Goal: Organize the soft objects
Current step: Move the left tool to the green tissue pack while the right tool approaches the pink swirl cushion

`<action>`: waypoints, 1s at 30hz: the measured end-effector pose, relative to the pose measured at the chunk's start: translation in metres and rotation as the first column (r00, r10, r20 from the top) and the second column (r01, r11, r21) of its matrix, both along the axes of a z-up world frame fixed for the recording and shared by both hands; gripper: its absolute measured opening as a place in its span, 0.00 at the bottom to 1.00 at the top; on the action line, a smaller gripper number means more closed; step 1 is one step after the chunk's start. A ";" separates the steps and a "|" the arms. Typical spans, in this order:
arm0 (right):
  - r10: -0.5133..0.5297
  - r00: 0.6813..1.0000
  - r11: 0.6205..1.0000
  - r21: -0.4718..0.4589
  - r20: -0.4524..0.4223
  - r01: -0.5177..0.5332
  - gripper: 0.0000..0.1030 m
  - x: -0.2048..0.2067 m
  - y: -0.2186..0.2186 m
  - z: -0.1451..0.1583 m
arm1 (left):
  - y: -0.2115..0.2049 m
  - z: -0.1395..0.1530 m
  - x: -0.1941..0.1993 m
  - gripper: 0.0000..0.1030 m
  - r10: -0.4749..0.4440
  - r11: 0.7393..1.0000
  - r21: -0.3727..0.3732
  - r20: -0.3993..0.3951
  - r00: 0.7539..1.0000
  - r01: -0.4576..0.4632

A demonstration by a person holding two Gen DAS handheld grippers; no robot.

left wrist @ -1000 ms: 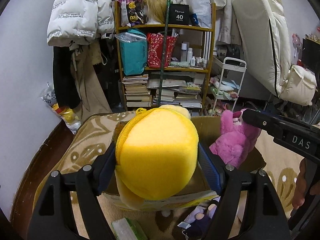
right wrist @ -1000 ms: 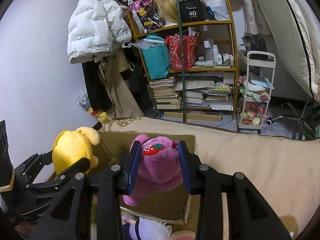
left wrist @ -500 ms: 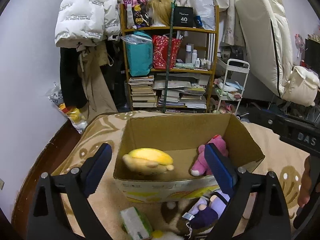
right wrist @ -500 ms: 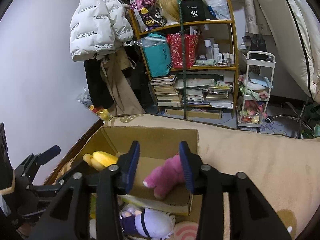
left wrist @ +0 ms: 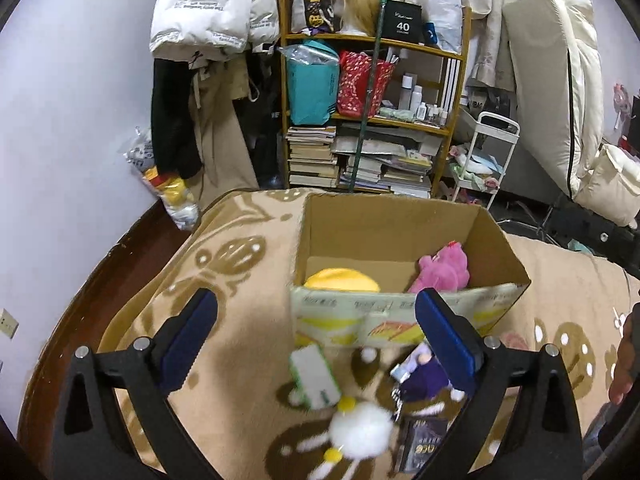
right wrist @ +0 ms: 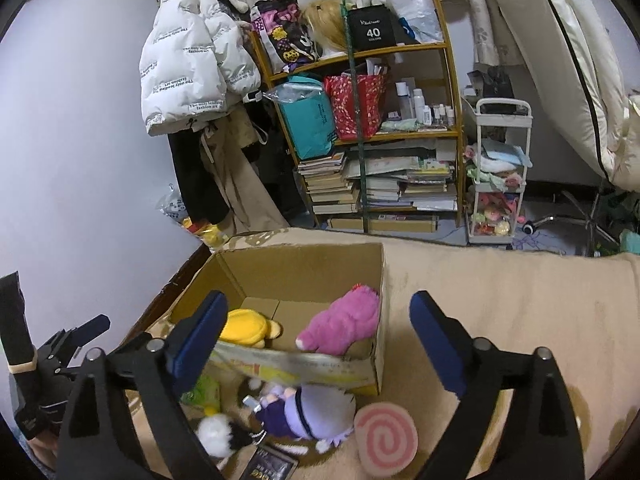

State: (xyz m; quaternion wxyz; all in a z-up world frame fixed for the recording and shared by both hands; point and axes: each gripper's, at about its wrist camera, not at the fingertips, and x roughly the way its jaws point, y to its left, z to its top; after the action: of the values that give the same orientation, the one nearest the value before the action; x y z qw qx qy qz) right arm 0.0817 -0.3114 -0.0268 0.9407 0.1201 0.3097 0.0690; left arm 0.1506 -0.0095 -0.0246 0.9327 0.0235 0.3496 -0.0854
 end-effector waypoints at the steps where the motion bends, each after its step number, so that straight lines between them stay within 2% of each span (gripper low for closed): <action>1: -0.001 1.000 1.000 0.002 -0.004 0.001 0.98 -0.003 0.001 0.000 | 0.002 0.001 -0.003 0.95 0.001 1.000 0.007 -0.005 1.000 -0.001; 7: 0.017 1.000 0.999 -0.029 -0.017 -0.018 0.99 -0.022 0.009 0.001 | 0.009 0.004 -0.022 0.95 0.003 0.998 0.063 -0.023 1.000 -0.001; 12: 0.028 0.999 0.999 -0.042 -0.032 -0.030 0.99 -0.037 0.009 -0.002 | 0.020 0.004 -0.034 0.95 0.020 0.999 0.031 -0.058 0.998 -0.019; 19: 0.011 0.999 0.997 -0.081 -0.039 -0.015 0.99 -0.053 -0.002 -0.004 | 0.028 0.002 -0.043 0.95 0.033 0.998 0.046 -0.066 0.997 -0.030; 30: -0.025 0.998 0.997 -0.077 -0.056 0.021 0.99 -0.053 -0.008 -0.014 | 0.024 -0.007 -0.036 0.95 0.021 0.998 0.057 -0.083 0.996 -0.016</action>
State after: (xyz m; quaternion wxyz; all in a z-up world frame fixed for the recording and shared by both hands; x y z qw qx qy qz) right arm 0.0282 -0.3193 -0.0406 0.9361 0.0896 0.3376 0.0427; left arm 0.1141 0.0150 -0.0314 0.9170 0.0430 0.3908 -0.0679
